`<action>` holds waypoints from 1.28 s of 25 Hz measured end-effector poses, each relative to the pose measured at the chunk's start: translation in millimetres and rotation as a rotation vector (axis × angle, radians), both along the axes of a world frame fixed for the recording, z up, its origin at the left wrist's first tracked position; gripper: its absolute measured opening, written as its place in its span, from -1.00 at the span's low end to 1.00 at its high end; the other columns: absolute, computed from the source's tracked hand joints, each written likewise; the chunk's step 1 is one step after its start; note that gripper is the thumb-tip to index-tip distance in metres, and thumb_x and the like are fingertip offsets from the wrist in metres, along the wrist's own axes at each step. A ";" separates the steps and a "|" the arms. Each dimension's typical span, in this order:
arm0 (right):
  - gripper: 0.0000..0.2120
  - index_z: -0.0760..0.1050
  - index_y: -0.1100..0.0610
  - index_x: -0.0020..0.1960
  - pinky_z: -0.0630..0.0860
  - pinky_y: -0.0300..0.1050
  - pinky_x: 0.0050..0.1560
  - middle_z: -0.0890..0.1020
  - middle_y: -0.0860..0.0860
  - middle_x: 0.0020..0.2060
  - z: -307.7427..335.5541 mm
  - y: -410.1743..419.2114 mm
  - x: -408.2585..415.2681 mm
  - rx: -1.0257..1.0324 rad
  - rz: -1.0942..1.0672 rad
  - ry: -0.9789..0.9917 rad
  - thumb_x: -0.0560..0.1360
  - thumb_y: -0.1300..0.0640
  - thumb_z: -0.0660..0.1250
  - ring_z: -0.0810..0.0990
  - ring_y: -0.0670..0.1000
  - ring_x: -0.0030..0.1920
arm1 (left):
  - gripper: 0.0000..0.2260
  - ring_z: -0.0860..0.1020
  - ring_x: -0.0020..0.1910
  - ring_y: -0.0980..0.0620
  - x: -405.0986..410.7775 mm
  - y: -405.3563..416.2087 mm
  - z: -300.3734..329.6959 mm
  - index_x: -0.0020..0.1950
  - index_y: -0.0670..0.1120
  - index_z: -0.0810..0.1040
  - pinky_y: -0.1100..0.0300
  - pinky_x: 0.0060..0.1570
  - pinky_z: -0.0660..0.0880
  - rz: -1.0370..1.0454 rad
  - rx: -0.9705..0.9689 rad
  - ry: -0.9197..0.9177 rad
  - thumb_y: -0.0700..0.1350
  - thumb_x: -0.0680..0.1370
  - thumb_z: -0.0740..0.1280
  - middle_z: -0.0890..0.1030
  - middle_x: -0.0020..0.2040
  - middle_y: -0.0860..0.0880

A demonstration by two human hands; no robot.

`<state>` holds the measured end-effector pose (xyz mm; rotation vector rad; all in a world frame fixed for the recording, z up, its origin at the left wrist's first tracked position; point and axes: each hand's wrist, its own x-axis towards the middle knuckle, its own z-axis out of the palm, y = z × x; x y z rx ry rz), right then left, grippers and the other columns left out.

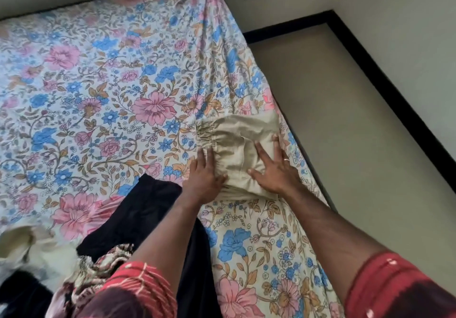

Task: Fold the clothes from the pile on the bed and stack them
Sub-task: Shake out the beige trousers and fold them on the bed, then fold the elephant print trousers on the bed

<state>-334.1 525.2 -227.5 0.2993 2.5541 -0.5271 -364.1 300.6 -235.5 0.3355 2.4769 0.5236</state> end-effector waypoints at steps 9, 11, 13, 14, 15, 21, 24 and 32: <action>-0.22 -0.05 -0.29 0.64 0.08 0.47 0.50 -0.25 -0.02 0.66 3.5 -10.8 -8.9 0.202 -0.060 0.029 0.56 -0.34 0.28 -0.06 0.22 0.65 | -0.27 -0.28 0.62 -0.08 14.4 6.2 5.1 0.63 -0.11 -0.32 0.08 0.53 -0.30 0.062 0.030 0.040 0.14 0.71 0.10 -0.27 0.65 -0.11; -0.29 0.06 -0.10 0.66 0.02 0.46 0.54 -0.10 0.04 0.68 3.4 -32.7 17.2 0.243 -0.078 0.222 0.60 -0.07 0.30 -0.04 0.20 0.66 | -0.29 -0.08 0.65 -0.04 47.4 -2.7 19.2 0.67 -0.08 -0.16 -0.07 0.60 -0.06 0.181 0.071 0.063 0.14 0.69 0.17 -0.06 0.68 -0.07; -0.27 0.17 0.05 0.63 0.04 0.40 0.54 0.04 0.11 0.67 -2.6 -64.8 62.0 0.227 -0.020 0.357 0.50 0.14 0.33 0.05 0.18 0.65 | -0.33 0.15 0.60 -0.02 99.1 -28.0 30.0 0.65 -0.03 0.10 -0.23 0.48 0.22 0.264 0.047 0.191 0.14 0.63 0.27 0.22 0.61 -0.02; -0.27 0.24 0.10 0.60 0.08 0.38 0.53 0.13 0.14 0.65 -6.0 -82.3 88.7 0.205 0.024 0.398 0.46 0.15 0.36 0.13 0.18 0.63 | -0.36 0.24 0.55 -0.04 126.7 -44.4 34.3 0.60 -0.02 0.22 -0.24 0.39 0.29 0.302 0.008 0.281 0.15 0.59 0.33 0.32 0.54 -0.02; -0.29 0.31 0.13 0.56 0.17 0.38 0.50 0.23 0.16 0.61 -8.9 -102.1 117.0 0.169 0.067 0.426 0.43 0.14 0.39 0.25 0.20 0.58 | -0.38 0.29 0.50 -0.08 153.1 -63.7 37.2 0.53 -0.02 0.31 -0.26 0.33 0.33 0.358 -0.040 0.351 0.16 0.54 0.38 0.38 0.48 -0.03; -0.31 0.33 0.14 0.53 0.53 0.15 0.25 0.33 0.10 0.46 -8.1 -223.5 239.9 -0.197 0.061 0.135 0.57 -0.29 0.21 0.51 0.19 0.34 | 0.00 0.23 0.44 -0.27 269.0 -172.6 45.8 0.48 -0.02 0.21 -0.39 0.33 0.23 1.036 -0.340 0.145 0.36 0.22 0.57 0.23 0.46 -0.19; 0.01 0.10 0.11 0.62 0.44 0.08 0.40 0.23 0.09 0.52 -1.4 -265.1 255.0 -0.379 -0.283 -0.038 0.40 -0.26 0.54 0.35 0.15 0.48 | 0.08 0.14 0.54 -0.25 299.3 -198.5 37.2 0.60 0.02 0.10 -0.36 0.43 0.17 1.172 -0.276 -0.091 0.41 0.26 0.53 0.21 0.55 -0.20; -0.38 0.41 0.11 0.42 0.50 0.08 0.32 0.47 0.14 0.27 1.3 -321.2 272.9 -0.196 -0.133 -0.193 0.45 -0.05 0.51 0.54 0.22 0.25 | -0.78 0.27 0.51 -0.03 325.6 -233.9 47.8 0.28 0.09 0.63 -0.17 0.40 0.26 1.161 -0.012 0.306 0.01 0.64 0.35 0.31 0.59 0.09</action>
